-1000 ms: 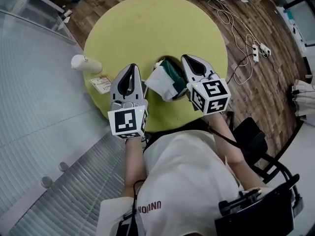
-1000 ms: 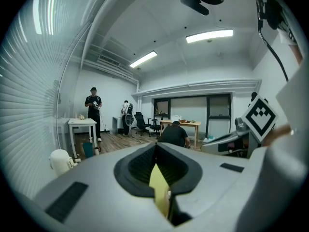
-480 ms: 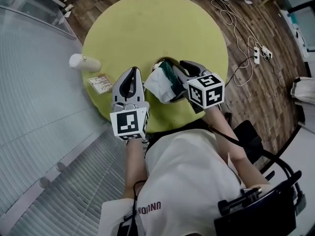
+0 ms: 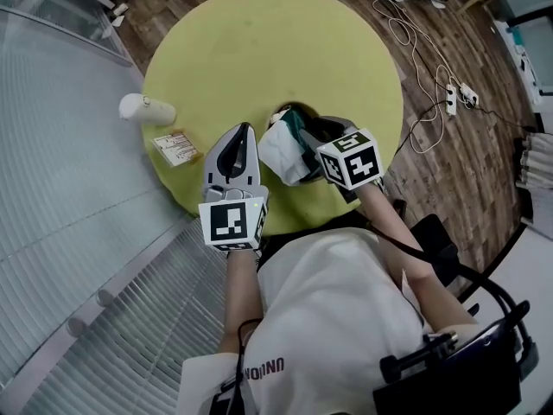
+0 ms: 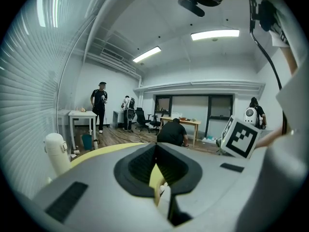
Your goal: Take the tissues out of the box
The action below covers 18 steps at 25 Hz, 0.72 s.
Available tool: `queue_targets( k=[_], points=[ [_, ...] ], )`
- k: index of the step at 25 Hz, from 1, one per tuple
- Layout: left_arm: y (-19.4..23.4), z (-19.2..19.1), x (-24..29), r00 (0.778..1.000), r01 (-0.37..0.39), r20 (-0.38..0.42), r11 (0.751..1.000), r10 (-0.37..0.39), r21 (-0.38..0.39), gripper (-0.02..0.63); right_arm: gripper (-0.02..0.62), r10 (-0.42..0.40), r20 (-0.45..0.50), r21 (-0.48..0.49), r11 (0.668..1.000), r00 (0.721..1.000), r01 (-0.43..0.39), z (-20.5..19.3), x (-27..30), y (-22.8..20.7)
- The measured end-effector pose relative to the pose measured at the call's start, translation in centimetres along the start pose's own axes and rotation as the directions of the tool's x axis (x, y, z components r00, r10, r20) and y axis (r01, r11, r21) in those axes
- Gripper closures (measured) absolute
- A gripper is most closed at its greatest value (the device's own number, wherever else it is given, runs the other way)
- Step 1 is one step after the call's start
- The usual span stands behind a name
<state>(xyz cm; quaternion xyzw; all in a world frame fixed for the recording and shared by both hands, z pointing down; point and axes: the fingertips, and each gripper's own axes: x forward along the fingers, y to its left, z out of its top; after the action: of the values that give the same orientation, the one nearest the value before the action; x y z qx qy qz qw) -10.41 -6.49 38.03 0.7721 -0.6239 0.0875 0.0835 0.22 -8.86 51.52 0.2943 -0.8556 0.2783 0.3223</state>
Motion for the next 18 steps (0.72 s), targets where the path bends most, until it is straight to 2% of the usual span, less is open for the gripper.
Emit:
queue_targets(
  k=[18],
  points=[
    [0.3,0.0,0.2,1.0,0.008,-0.012,1.0,-0.009,-0.009,0.592,0.442,-0.052,-0.139,-0.026,0.998,0.989,0.049,-3.3,2.0,-0.3]
  ],
)
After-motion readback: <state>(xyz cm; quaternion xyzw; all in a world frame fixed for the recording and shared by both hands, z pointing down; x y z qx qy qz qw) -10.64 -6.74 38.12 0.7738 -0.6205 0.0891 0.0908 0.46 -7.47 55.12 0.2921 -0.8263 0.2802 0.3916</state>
